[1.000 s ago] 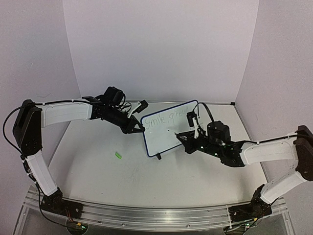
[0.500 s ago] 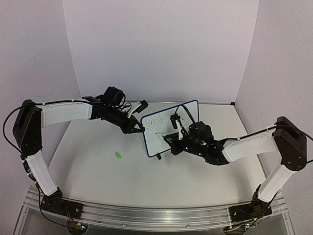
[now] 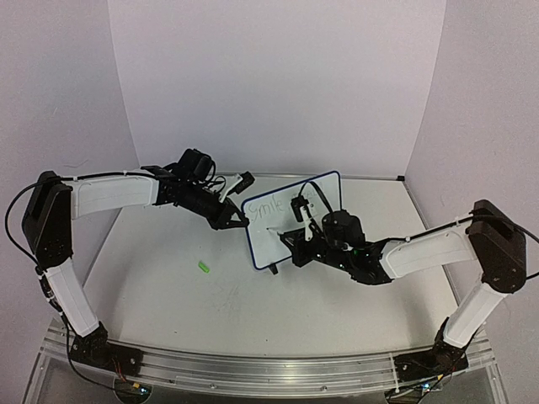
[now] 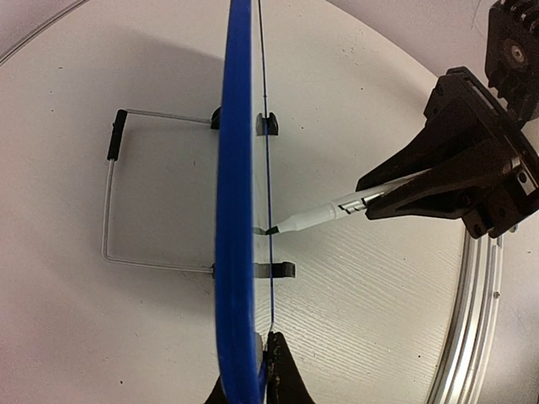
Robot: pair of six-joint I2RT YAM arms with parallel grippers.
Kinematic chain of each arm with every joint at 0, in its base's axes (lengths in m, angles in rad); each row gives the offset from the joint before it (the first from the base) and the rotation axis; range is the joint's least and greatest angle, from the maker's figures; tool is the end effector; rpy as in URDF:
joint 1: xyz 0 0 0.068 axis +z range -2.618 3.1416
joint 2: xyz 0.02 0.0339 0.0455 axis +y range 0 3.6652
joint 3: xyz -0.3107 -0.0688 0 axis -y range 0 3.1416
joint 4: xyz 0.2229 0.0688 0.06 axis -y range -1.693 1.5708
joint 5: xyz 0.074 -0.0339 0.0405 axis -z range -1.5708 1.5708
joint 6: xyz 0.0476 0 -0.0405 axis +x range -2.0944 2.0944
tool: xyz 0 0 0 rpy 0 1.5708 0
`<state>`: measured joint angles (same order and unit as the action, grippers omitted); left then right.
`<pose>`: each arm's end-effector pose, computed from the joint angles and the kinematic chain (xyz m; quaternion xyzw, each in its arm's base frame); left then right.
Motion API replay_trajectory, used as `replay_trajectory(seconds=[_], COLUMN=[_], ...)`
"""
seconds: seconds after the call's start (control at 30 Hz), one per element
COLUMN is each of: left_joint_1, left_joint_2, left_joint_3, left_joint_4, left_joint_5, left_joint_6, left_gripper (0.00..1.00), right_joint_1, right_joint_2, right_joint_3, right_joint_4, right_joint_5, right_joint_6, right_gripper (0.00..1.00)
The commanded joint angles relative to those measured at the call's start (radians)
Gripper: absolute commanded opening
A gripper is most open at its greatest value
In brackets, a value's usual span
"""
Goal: Write a sentence on the whiteboard
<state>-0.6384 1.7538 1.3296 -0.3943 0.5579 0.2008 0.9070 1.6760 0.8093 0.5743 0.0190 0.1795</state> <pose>0.2922 -0.2482 0.2984 0.4566 0.7754 -0.3266 0.2891 0.2219 0.2823 0.2564 -0.2802 0.7520 0.3018 0.5146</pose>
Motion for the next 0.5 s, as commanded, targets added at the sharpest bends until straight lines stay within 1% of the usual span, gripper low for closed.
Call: replay_trajectory(seconds=[0.0, 0.2, 0.3, 0.47], left_joint_1=[-0.007, -0.007, -0.007, -0.007], left_joint_2=[0.027, 0.027, 0.027, 0.028], left_joint_3=[0.014, 0.017, 0.019, 0.018], left_joint_4=[-0.073, -0.075, -0.075, -0.074], left_joint_5=[-0.058, -0.072, -0.069, -0.067], left_joint_6=[0.036, 0.032, 0.03, 0.03], left_gripper=[0.0, 0.0, 0.0, 0.0], right_joint_1=[-0.004, 0.004, 0.007, 0.01], right_joint_2=[0.0, -0.066, -0.057, -0.013], right_joint_3=[0.021, -0.042, -0.054, -0.028], right_joint_4=[0.036, 0.045, 0.046, 0.046], right_joint_5=[0.047, -0.025, -0.045, -0.054], right_joint_6=[-0.014, -0.002, 0.01, 0.009], right_gripper=[0.0, 0.0, 0.0, 0.0])
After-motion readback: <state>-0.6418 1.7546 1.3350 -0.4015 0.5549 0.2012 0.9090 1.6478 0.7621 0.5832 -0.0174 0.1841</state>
